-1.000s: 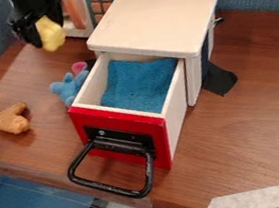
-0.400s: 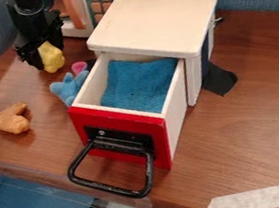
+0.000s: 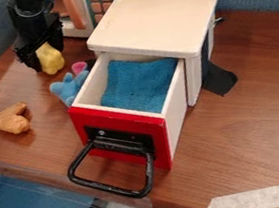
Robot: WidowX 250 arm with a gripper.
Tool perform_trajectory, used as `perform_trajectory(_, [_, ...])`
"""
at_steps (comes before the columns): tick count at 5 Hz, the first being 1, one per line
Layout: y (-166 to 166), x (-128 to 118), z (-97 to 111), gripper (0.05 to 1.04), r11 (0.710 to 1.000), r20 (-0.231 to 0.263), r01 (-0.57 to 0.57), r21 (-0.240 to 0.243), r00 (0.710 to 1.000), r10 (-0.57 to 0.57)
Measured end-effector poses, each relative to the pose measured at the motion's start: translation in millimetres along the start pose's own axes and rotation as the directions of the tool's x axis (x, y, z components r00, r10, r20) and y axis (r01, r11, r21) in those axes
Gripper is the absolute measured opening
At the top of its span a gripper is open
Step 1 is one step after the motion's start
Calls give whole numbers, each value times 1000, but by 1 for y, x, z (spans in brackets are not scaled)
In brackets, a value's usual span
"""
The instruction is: Move the yellow object inside of the drawer in front of microwave oven
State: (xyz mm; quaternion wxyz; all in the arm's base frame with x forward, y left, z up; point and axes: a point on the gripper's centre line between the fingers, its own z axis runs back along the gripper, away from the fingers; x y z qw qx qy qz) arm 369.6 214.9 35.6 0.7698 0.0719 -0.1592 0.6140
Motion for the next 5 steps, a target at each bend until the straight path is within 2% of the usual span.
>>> perform_trajectory(1, [3,1,1,1010,1000,18,0,28,1000,-1])
perform_trajectory(2, [4,-4,8,1003,997,42,17,81,999,-20])
perform_trajectory(3, [1,9,45,1001,998,104,-8,68,995,1])
perform_trajectory(4, [1,15,72,1001,999,122,-22,40,992,17])
perform_trajectory(5, [6,15,95,1001,998,120,-44,50,992,38])
